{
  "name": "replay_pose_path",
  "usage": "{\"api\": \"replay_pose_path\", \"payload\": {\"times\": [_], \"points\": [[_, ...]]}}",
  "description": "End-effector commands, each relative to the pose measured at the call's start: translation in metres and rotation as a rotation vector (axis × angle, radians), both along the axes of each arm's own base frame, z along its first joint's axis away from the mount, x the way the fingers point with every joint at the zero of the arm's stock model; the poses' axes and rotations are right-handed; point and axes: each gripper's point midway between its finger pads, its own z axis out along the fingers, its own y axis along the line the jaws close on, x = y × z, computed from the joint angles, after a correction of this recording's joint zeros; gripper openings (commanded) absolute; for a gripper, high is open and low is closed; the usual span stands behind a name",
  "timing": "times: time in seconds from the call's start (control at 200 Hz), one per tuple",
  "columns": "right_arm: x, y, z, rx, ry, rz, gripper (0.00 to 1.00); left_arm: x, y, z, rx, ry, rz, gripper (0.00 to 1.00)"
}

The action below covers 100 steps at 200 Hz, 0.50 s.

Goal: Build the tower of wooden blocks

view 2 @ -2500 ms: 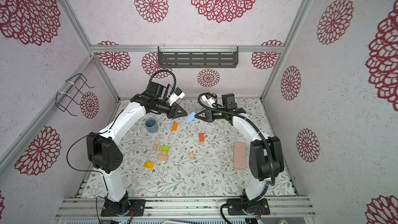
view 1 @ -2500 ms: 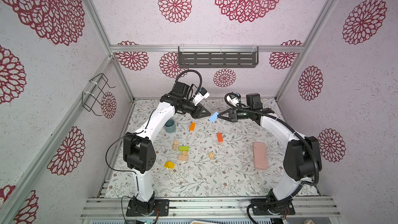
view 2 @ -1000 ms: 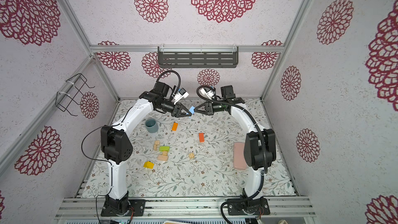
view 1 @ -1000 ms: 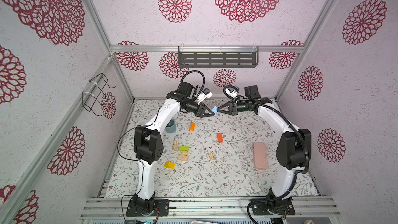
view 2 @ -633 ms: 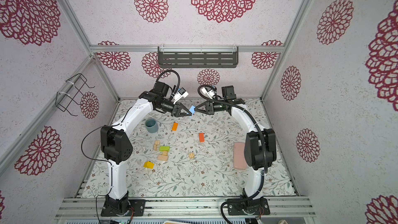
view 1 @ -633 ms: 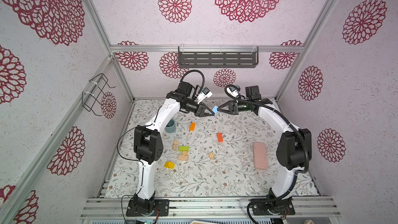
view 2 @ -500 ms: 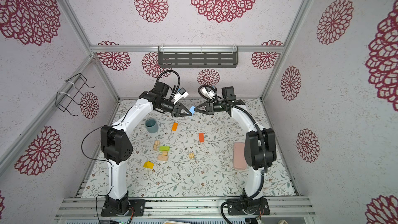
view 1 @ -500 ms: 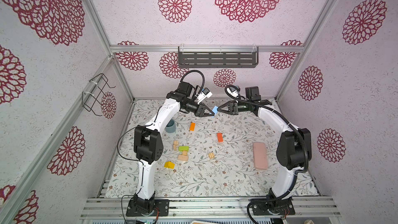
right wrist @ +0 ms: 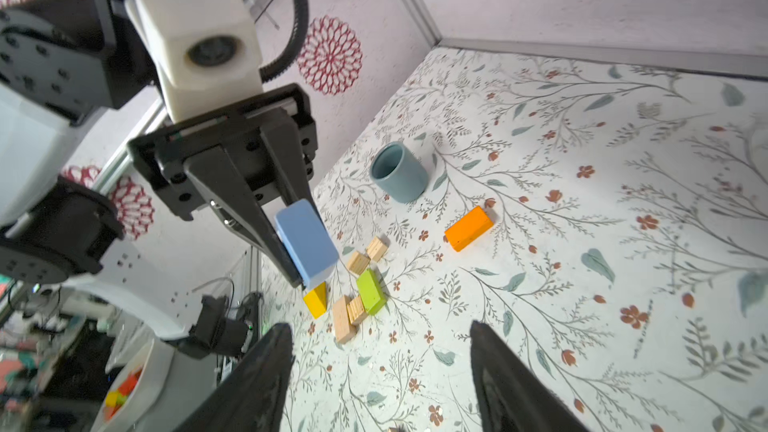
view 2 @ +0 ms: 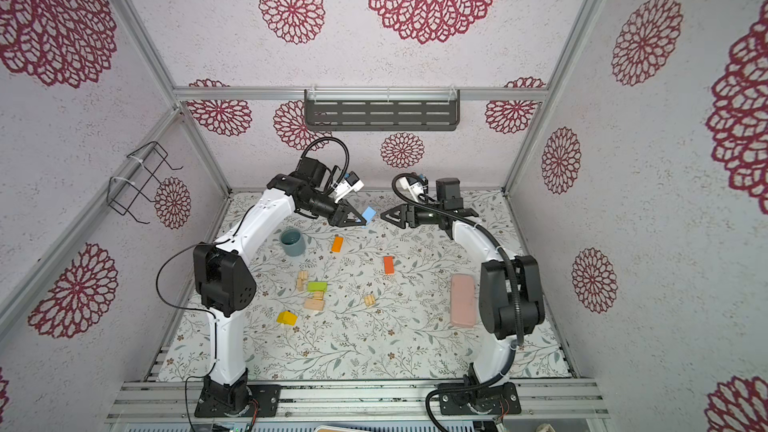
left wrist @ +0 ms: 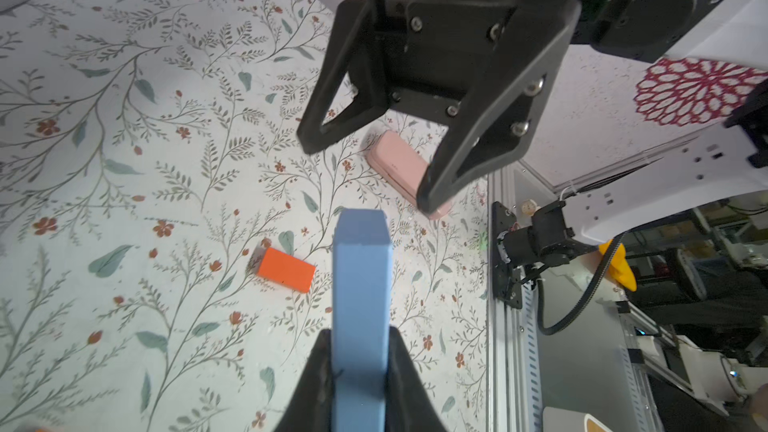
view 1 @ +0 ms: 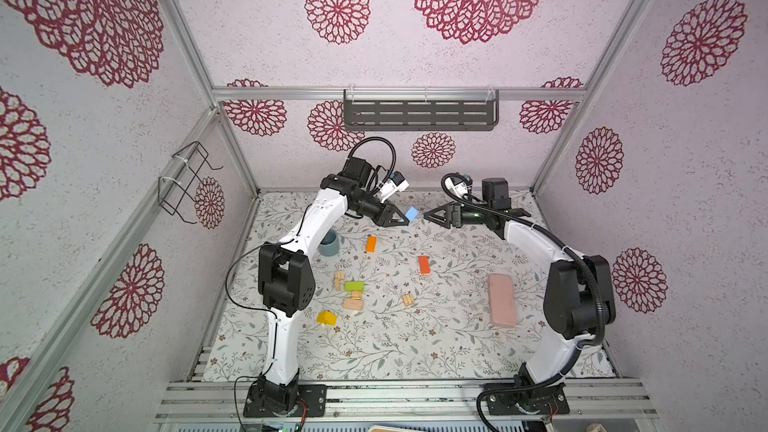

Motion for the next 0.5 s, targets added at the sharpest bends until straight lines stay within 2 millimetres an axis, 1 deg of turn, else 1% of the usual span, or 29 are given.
{"api": "replay_pose_path", "payload": {"times": [0.0, 0.09, 0.145, 0.26, 0.355, 0.435, 0.495], "points": [[0.013, -0.025, 0.033, 0.055, -0.05, -0.162, 0.69, 0.003, 0.008, -0.006, 0.112, -0.069, 0.008, 0.03], [0.01, -0.036, 0.017, 0.027, -0.001, -0.242, 0.68, 0.005, 0.008, -0.02, 0.213, -0.108, 0.01, 0.03], [0.009, -0.043, 0.008, 0.023, 0.021, -0.303, 0.68, 0.004, 0.005, -0.024, 0.245, -0.127, -0.001, 0.03], [0.004, -0.064, -0.023, 0.052, 0.089, -0.435, 0.68, 0.009, 0.0, -0.033, 0.291, -0.161, -0.019, 0.03], [-0.003, -0.086, -0.051, 0.057, 0.159, -0.523, 0.66, 0.011, -0.005, -0.052, 0.373, -0.194, -0.045, 0.02], [-0.012, -0.097, -0.064, 0.046, 0.182, -0.558, 0.65, 0.009, -0.012, -0.066, 0.434, -0.228, -0.082, 0.01], [-0.018, -0.102, -0.071, 0.029, 0.187, -0.577, 0.65, 0.009, -0.017, -0.072, 0.448, -0.247, -0.101, 0.01]]}}
